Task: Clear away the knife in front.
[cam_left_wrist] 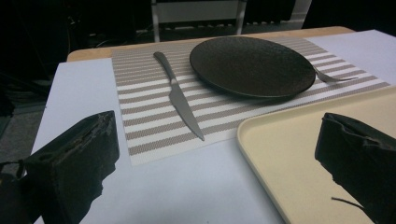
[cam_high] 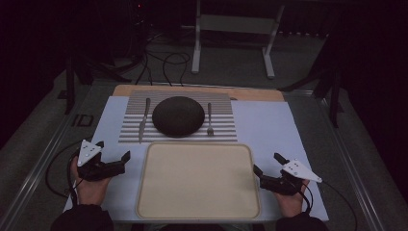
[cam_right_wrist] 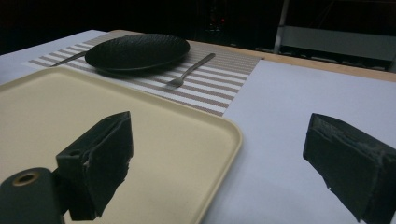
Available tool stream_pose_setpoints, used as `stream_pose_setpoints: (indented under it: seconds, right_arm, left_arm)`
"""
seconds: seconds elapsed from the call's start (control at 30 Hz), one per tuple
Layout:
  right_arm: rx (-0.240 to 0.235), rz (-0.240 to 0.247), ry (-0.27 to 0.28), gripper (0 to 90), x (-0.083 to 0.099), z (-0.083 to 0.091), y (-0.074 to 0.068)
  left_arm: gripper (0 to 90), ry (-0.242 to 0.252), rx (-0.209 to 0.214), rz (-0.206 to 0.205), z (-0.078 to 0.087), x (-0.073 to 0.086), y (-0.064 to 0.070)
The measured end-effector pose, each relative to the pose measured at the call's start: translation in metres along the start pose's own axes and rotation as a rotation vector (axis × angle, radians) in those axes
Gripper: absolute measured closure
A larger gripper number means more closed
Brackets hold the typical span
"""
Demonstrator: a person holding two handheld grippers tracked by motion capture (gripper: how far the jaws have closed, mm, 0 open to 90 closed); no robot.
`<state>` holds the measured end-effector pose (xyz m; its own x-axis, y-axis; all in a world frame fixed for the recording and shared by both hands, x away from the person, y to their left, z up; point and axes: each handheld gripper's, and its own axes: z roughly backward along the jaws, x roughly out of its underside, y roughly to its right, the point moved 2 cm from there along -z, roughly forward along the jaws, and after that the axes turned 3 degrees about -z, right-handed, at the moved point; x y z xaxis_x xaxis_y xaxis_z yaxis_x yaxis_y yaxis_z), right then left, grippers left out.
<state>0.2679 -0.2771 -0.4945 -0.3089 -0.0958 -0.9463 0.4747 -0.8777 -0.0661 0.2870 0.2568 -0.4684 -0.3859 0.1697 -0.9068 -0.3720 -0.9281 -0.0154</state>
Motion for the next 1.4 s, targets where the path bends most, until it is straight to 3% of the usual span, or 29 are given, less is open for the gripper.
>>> stream_pose_setpoints:
  seconds: [0.63,1.4]
  right_arm:
    - [-0.008,0.006,-0.003,8.3,0.000,-0.002,-0.001]
    - [-0.013,0.004,-0.008,8.3,0.000,-0.003,-0.001]
  left_arm:
    - [0.4,0.017,-0.029,-0.057,-0.022,-0.027,-0.001]
    - [0.5,0.014,-0.037,-0.047,-0.048,-0.045,-0.006]
